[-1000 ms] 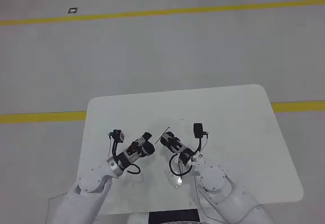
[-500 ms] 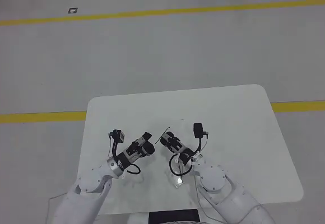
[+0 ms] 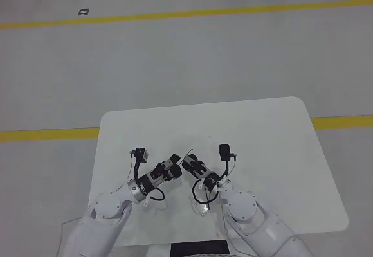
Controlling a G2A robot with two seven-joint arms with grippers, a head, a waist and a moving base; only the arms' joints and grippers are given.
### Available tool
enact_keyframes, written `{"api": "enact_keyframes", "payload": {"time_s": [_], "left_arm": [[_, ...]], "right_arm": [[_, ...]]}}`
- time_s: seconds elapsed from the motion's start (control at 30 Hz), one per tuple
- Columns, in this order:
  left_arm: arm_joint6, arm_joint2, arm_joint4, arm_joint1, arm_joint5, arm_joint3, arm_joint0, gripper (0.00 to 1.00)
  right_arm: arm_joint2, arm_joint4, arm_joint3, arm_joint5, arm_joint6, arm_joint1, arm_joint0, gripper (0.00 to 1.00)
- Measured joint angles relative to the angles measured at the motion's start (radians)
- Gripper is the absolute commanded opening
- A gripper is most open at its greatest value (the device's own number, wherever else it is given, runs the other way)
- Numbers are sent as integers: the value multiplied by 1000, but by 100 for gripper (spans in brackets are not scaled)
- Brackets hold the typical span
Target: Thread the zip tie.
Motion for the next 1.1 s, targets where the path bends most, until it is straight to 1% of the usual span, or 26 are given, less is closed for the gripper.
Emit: {"api": "enact_keyframes", "payload": {"time_s": [0.03, 0.17, 0.3, 0.37, 0.4, 0.43, 0.47, 0.53, 0.63, 0.83, 1.1], "left_arm": [[0, 0, 0, 0, 0, 0, 0, 100], [38, 10, 21, -1, 6, 0, -5, 100], [46, 12, 38, 1, 10, 4, -10, 100], [47, 13, 43, 3, 11, 6, -12, 83], [46, 13, 44, 3, 11, 7, -13, 65], [45, 13, 44, 4, 11, 8, -14, 51], [44, 13, 43, 5, 11, 10, -15, 49], [43, 14, 43, 6, 11, 13, -16, 40], [42, 17, 43, 7, 12, 17, -19, 34], [35, 26, 43, 10, 16, 24, -24, 26], [33, 36, 37, 13, 16, 30, -31, 23]], "right_arm": [[0, 0, 0, 0, 0, 0, 0, 0], [1, -8, 2, -6, -12, -1, -2, 0], [4, -20, -1, -10, -29, -3, -6, 0], [9, -22, -5, -13, -30, -3, -9, 0], [11, -24, -7, -14, -31, -2, -10, 0], [13, -27, -9, -15, -31, -2, -12, 0], [14, -29, -11, -15, -32, -2, -14, 0], [16, -34, -14, -16, -35, -2, -16, 0], [14, -41, -15, -12, -38, -4, -17, 0], [10, -45, -9, -7, -40, -8, -14, 0], [0, -50, -1, -4, -35, -14, -6, 0]]}}
